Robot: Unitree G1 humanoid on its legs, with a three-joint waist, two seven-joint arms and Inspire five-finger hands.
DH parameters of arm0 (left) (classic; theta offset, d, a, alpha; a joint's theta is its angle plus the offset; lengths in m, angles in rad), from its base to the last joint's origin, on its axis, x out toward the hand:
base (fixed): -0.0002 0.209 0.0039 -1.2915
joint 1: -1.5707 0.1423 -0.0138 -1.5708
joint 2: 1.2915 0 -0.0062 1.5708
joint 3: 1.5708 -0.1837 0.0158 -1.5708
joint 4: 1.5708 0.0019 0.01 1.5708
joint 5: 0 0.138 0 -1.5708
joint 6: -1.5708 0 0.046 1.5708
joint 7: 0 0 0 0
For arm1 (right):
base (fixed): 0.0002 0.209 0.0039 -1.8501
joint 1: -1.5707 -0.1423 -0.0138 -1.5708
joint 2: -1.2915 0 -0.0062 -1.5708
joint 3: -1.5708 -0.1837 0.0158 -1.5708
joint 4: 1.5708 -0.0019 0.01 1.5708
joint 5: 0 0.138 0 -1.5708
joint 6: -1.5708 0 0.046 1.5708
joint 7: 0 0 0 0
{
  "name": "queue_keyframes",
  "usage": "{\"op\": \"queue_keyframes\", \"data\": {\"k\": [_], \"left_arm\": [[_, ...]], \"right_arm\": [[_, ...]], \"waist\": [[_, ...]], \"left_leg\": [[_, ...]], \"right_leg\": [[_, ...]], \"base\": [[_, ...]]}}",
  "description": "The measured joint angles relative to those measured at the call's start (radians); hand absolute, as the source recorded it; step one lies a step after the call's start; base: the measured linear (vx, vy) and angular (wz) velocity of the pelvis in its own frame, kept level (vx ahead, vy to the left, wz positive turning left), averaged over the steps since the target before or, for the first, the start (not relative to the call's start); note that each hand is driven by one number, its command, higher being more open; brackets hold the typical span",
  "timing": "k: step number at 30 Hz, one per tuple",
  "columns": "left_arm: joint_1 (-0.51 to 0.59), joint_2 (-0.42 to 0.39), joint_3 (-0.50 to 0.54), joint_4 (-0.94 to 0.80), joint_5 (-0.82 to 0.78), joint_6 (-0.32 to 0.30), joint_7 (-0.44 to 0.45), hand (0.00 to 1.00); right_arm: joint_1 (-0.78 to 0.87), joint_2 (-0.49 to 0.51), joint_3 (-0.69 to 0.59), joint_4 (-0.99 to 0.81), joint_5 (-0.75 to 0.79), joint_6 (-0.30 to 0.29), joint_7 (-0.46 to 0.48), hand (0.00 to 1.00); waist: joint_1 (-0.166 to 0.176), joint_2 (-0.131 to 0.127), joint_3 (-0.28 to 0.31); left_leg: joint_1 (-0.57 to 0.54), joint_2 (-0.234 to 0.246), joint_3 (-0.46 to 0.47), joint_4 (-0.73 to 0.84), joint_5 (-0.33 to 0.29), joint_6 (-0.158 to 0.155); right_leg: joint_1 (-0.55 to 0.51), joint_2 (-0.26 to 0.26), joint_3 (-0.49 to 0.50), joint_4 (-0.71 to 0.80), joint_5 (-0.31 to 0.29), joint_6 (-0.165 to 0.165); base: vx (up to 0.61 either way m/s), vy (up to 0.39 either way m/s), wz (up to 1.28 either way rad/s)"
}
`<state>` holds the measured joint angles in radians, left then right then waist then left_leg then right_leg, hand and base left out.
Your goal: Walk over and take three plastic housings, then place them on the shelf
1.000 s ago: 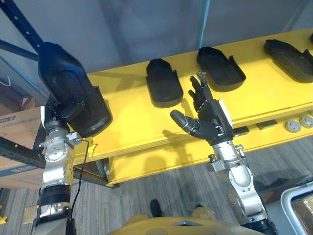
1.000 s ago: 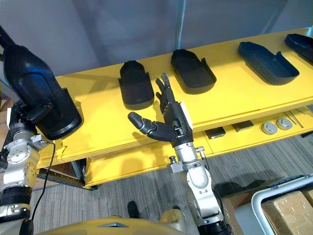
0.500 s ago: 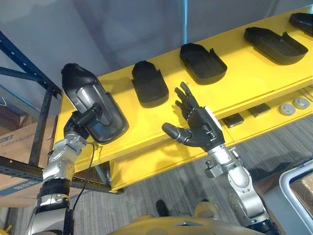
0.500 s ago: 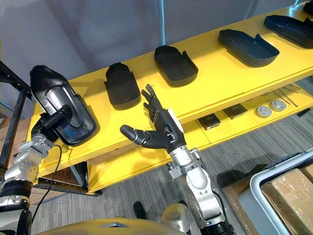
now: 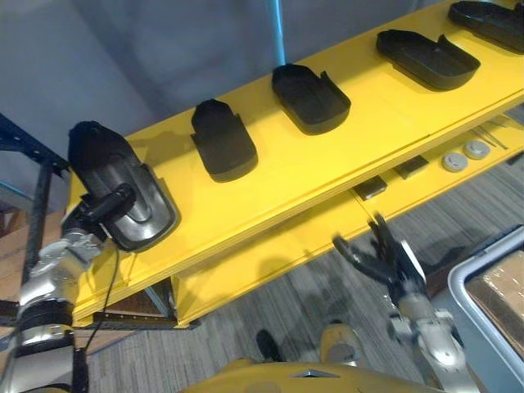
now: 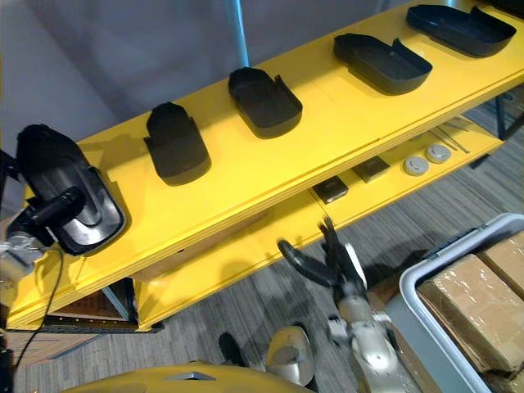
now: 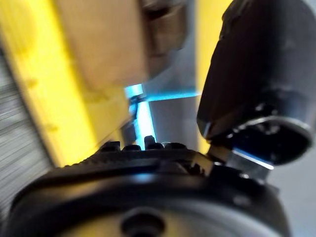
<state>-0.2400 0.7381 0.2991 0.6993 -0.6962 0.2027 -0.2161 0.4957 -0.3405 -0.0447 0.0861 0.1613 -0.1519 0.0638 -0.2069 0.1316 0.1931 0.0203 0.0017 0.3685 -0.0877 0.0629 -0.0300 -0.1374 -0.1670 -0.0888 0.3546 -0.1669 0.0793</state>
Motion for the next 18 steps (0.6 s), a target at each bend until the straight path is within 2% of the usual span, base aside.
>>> {"op": "queue_keyframes", "data": {"k": [4,7,9,11,18], "left_arm": [[-0.066,0.055,-0.010,0.025,0.001,0.020,-0.013,0.00],[-0.123,0.062,-0.015,0.029,0.001,0.020,-0.014,0.00],[-0.155,0.062,-0.023,0.029,0.001,0.020,-0.014,0.00],[-0.185,0.063,-0.031,0.010,0.001,0.020,-0.014,0.00],[-0.221,0.064,-0.029,-0.061,0.005,0.029,-0.012,0.00]], "right_arm": [[0.042,-0.005,0.025,0.160,-0.038,-0.010,0.014,1.00],[0.030,0.011,0.045,0.195,-0.039,-0.036,0.007,1.00],[0.009,0.022,0.049,0.203,-0.039,-0.050,-0.004,1.00],[-0.029,0.033,0.058,0.234,-0.038,-0.059,-0.023,1.00],[-0.051,0.046,0.081,0.260,-0.038,-0.055,-0.052,1.00]], "waist": [[-0.018,-0.014,0.058],[-0.017,-0.023,0.079],[-0.019,-0.026,0.090],[-0.012,-0.038,0.116],[0.019,-0.047,0.146]], "left_leg": [[-0.009,0.006,0.010,0.012,-0.005,0.000],[-0.038,0.009,0.017,0.035,-0.017,0.006],[-0.050,0.017,0.052,0.041,-0.019,0.006],[-0.057,0.023,0.073,0.059,-0.024,0.008],[-0.111,0.038,0.079,0.132,-0.061,0.012]], "right_leg": [[-0.007,0.000,-0.004,0.014,-0.007,-0.003],[-0.028,-0.005,-0.005,0.025,-0.007,-0.003],[-0.037,-0.011,-0.015,0.026,-0.007,-0.003],[-0.036,-0.017,-0.021,0.031,-0.010,-0.002],[-0.050,-0.027,-0.038,0.029,-0.011,-0.002]], "base": [[0.01,-0.041,0.03],[-0.01,-0.034,0.06],[0.00,-0.019,0.15],[0.01,-0.022,0.13],[0.03,-0.021,0.08]]}}
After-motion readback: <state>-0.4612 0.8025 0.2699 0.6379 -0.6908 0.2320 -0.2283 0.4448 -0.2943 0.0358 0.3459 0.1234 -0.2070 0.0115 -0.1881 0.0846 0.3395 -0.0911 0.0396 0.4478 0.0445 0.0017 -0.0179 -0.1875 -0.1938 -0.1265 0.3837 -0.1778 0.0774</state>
